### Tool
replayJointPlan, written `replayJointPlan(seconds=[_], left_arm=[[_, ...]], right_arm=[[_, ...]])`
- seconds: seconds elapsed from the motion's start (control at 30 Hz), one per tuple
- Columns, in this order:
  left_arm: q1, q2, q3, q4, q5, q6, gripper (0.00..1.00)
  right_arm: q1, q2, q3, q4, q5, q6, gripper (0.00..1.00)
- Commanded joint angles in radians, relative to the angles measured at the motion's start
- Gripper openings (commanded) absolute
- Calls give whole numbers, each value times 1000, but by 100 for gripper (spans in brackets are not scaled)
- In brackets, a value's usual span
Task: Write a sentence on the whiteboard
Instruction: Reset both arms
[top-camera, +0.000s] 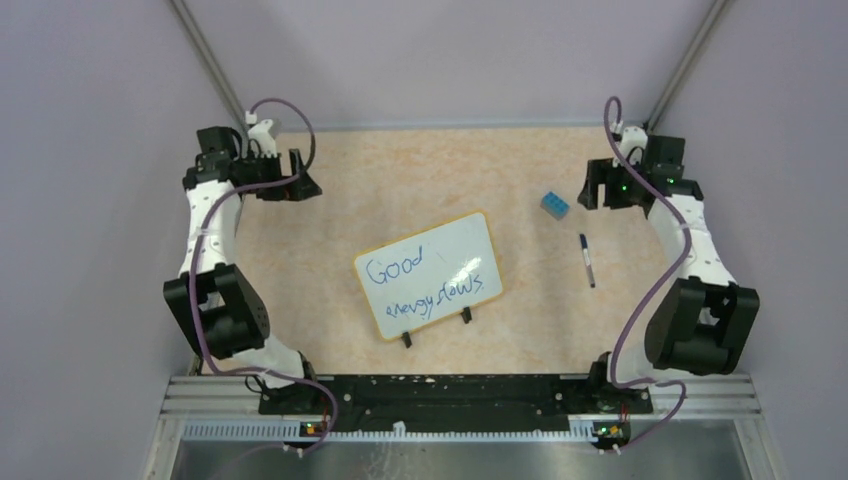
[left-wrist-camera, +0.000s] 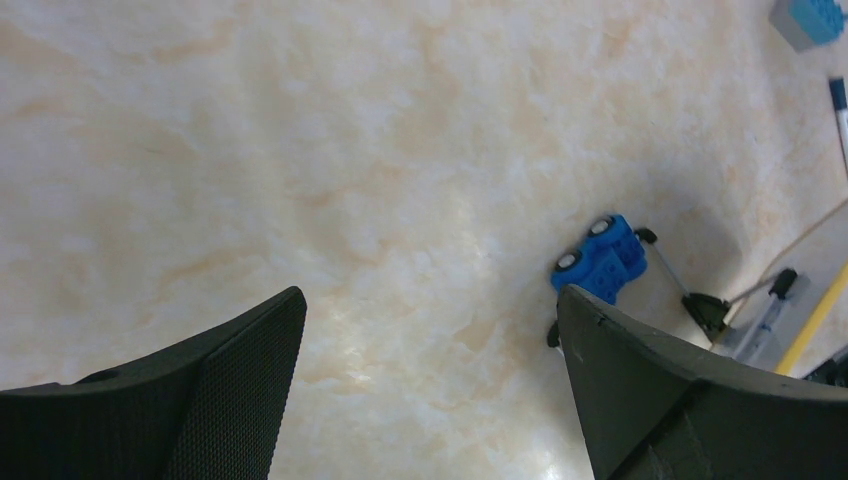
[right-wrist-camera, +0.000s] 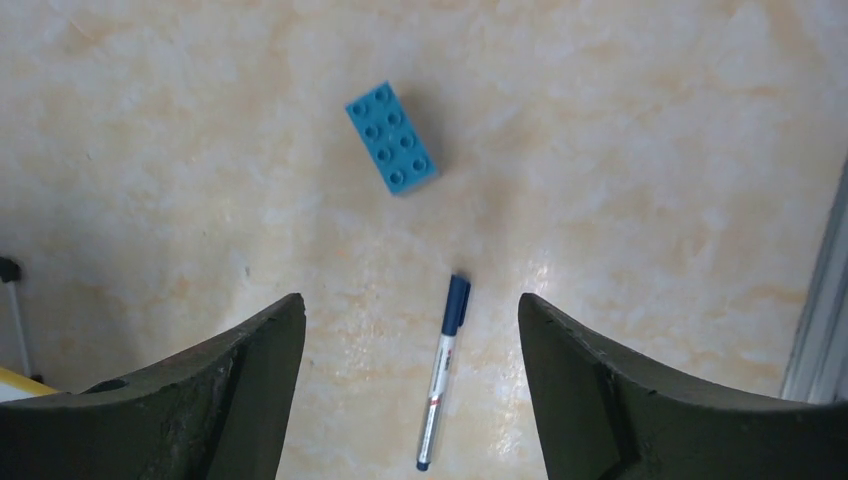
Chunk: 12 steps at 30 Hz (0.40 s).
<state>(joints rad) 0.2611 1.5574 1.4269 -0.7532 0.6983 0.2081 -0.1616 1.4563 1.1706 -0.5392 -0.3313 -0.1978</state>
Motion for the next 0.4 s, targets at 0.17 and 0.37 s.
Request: replayJointPlan(seconds=[0.17, 0.37], left_arm=[[144, 119, 165, 30, -3, 74, 99], [144, 117, 89, 62, -19, 101, 99]], right_arm=[[-99, -4, 213, -3, -181, 24, 78], [-107, 3, 207, 5, -191, 20, 78]])
